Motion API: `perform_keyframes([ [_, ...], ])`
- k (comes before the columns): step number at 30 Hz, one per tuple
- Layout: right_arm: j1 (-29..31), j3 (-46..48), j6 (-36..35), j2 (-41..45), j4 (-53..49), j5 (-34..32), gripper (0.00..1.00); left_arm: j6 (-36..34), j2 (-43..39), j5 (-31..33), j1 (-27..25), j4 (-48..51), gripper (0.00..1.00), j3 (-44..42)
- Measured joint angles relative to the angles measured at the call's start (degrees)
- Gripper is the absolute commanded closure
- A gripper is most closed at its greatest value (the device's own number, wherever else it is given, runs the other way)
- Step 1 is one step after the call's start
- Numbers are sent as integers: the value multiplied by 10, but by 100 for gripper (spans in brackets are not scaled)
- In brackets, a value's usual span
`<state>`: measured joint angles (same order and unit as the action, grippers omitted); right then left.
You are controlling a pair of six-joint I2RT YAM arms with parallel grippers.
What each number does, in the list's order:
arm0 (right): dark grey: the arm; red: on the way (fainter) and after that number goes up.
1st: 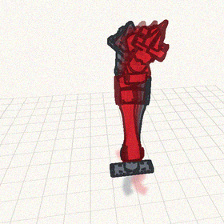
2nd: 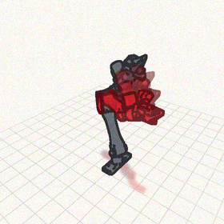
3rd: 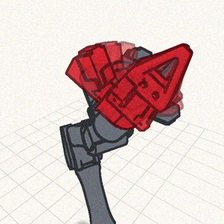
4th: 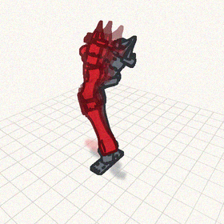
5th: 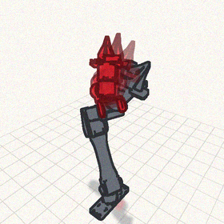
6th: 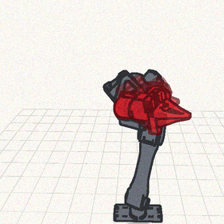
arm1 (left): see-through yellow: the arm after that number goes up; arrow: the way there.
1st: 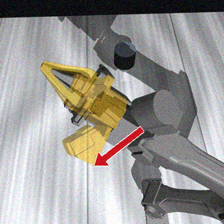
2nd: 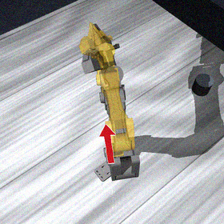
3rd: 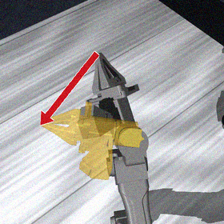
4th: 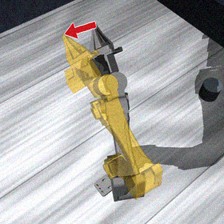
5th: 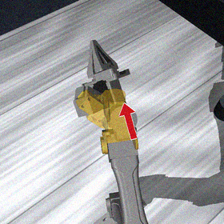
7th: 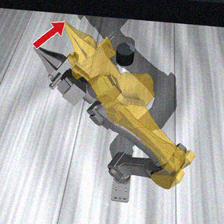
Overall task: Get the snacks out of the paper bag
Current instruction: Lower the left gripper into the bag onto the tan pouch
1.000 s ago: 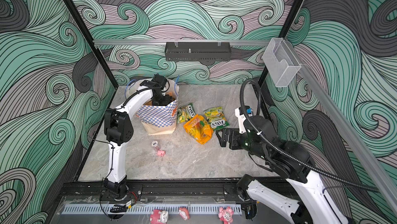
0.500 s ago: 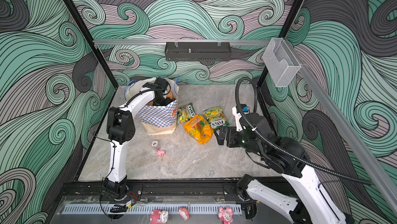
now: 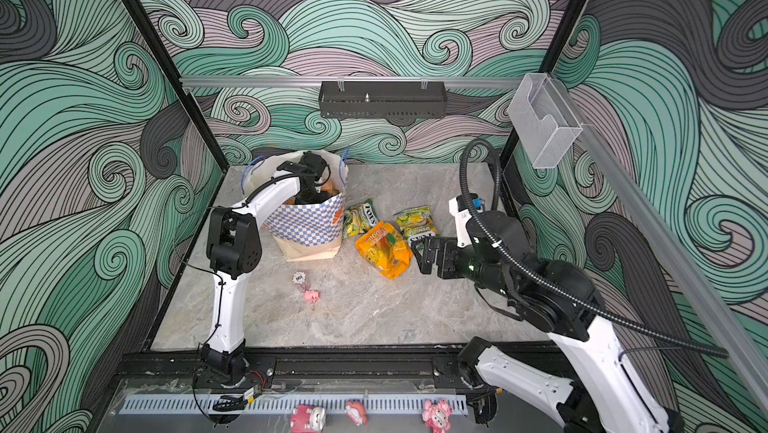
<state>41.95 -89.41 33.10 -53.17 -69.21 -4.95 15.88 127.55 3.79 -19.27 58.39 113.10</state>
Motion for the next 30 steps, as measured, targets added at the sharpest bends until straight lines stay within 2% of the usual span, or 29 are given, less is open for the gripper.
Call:
perform_keyframes([
  [3, 0, -2, -1, -6, 7, 5, 1, 0, -5, 2, 1, -1, 83, -5],
  [9, 0, -2, -1, -11, 14, 10, 1, -3, -13, -2, 7, 0, 100, -8],
  [30, 0, -1, -6, -10, 27, 10, 1, -5, -28, -22, 9, 27, 100, 12],
])
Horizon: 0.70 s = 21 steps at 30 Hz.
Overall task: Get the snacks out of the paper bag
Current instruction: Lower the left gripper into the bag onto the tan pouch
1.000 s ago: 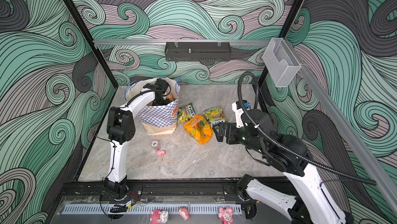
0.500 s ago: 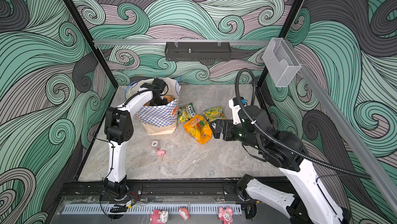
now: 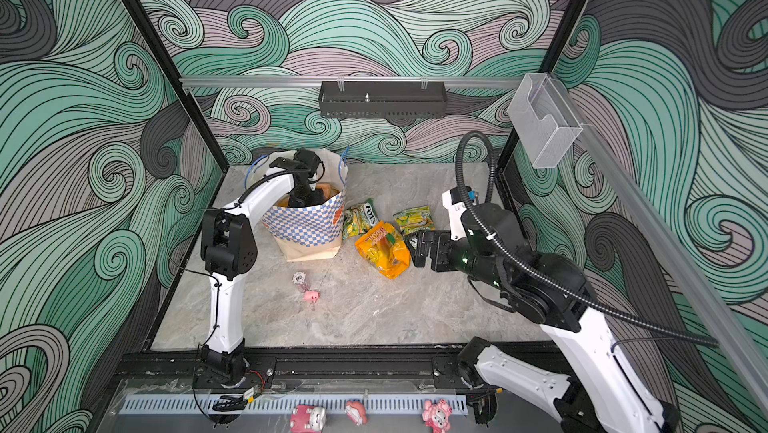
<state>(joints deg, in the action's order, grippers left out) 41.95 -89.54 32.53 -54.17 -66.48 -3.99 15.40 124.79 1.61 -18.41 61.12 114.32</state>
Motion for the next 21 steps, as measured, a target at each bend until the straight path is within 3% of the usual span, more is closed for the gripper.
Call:
perform_keyframes([
  [21, 0, 3, -2, 2, 7, 0, 1, -7, -54, -14, 0, 32, 100, 57],
])
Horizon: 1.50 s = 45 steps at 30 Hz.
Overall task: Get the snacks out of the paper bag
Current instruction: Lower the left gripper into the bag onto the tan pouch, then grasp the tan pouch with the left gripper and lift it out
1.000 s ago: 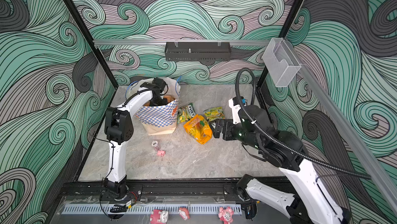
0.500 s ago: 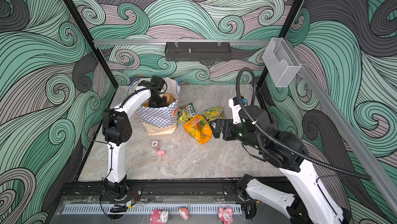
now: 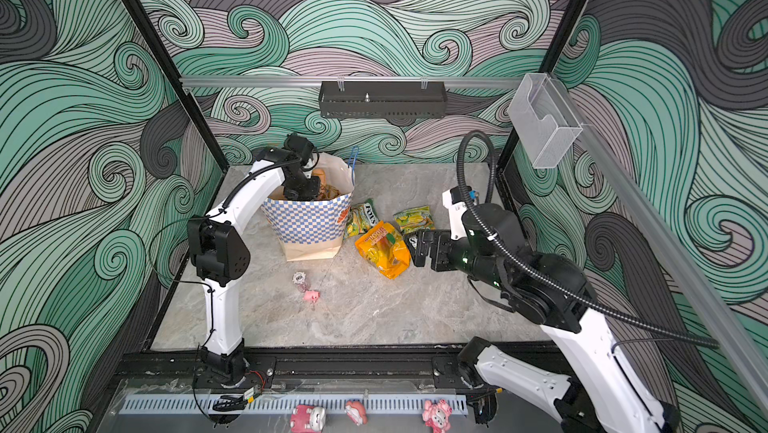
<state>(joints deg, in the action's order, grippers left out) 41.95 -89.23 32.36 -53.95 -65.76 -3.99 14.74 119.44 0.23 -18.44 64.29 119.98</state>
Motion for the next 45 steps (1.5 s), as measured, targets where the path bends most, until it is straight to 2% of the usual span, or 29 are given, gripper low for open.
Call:
perform_keyframes([
  [9, 0, 0, 0, 0, 0, 0, 1, -3, -39, -6, 0, -23, 100, 0],
  [29, 0, 3, -2, 0, 0, 0, 1, -4, -72, -26, 1, -71, 100, 24],
  [45, 0, 9, -2, 0, 2, 1, 1, -22, -106, -8, 2, -94, 100, 13],
])
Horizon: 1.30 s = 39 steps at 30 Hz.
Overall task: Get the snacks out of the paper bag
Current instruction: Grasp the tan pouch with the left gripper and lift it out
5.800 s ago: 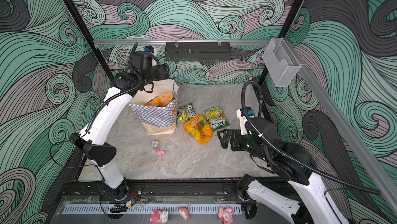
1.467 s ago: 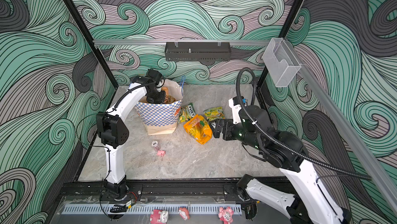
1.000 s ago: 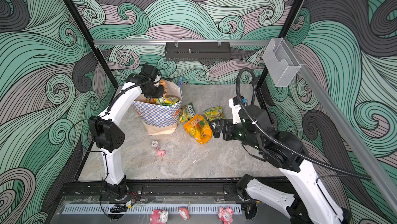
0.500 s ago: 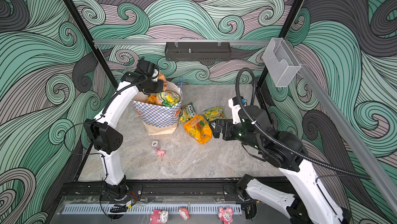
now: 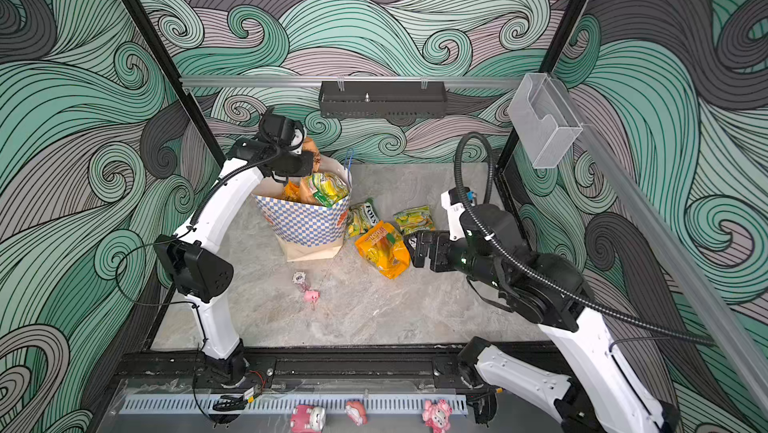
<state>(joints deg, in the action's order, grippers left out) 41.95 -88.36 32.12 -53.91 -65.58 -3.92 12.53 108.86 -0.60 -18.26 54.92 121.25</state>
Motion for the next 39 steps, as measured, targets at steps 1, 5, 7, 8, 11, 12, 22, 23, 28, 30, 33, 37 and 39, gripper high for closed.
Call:
perform_keyframes([
  [1, 0, 0, 0, 0, 0, 0, 1, -2, -4, 1, 1, -2, 100, 0],
  [5, 0, 0, 0, -1, 2, 1, 1, -6, -15, 4, 2, -8, 100, 6],
  [7, 0, 0, 0, -1, 3, 1, 1, -7, -19, 5, 2, -10, 100, 7],
  [8, 0, 0, 0, -1, 3, 1, 1, -8, -19, 6, 2, -10, 100, 8],
  [11, 0, 0, 0, -1, 2, 2, 1, -10, -20, 10, 2, -9, 100, 12],
  [12, 0, 0, 0, -1, 3, 2, 1, -10, -20, 12, 2, -10, 100, 14],
  [22, 0, 0, 0, -1, 3, 3, 1, -11, -46, 12, 2, -20, 100, 40],
  [23, 0, 0, 0, -1, 3, 3, 1, -9, -51, 12, 2, -22, 100, 44],
  [28, 0, 0, 0, -2, 5, 3, 1, 8, -79, 0, 2, -34, 100, 74],
  [30, 0, 0, 0, -2, 7, 3, 1, 19, -90, -10, 2, -42, 100, 82],
  [33, 0, 0, 0, -3, 10, 3, 1, 40, -105, -35, 2, -50, 100, 94],
  [37, 0, 0, 0, -5, 14, 0, 1, 73, -111, -85, 2, -68, 100, 120],
  [39, 0, 0, 0, -4, 16, -3, 1, 89, -117, -110, -1, -81, 100, 121],
])
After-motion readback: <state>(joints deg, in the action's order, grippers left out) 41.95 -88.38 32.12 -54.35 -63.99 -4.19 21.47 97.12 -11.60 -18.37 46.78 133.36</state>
